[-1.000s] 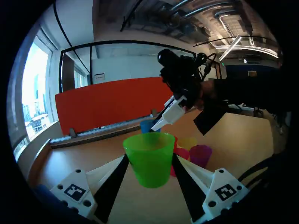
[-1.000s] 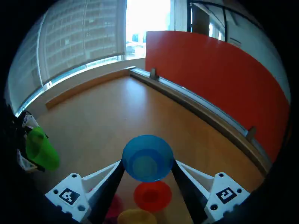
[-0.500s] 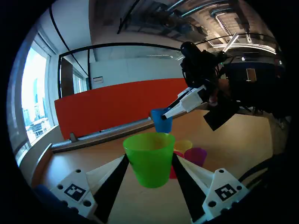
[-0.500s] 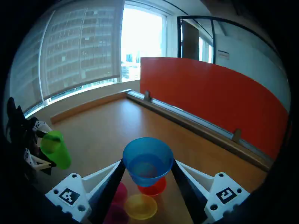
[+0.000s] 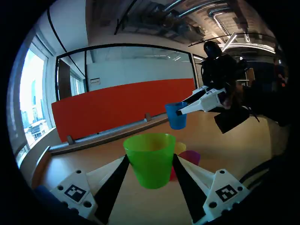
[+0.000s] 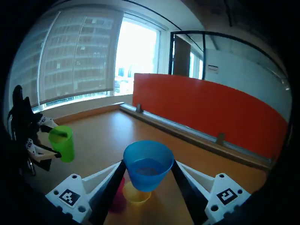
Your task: Pour water
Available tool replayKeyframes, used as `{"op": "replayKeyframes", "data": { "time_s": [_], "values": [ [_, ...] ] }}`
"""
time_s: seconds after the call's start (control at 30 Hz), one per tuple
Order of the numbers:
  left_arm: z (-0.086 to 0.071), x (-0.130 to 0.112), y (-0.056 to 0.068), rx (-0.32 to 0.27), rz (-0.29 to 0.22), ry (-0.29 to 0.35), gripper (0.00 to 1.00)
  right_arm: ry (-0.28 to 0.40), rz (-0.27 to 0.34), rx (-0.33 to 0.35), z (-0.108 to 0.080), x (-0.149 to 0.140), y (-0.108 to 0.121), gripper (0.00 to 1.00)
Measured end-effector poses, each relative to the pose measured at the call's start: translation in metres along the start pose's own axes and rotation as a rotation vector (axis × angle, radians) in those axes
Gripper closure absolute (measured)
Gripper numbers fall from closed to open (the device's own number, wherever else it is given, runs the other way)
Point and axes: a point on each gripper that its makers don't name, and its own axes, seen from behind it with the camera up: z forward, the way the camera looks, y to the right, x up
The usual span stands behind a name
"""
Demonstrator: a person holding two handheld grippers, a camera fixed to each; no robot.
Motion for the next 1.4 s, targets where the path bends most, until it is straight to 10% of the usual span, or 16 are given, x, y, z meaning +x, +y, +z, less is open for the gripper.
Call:
{"op": "replayKeyframes", "data": {
  "time_s": [1.4],
  "values": [
    [-0.001,-0.004,0.039,-0.083,-0.033,0.005,0.17,0.244,0.037,-0.124,-0.081,-0.039,-0.026,0.1]
  ]
}}
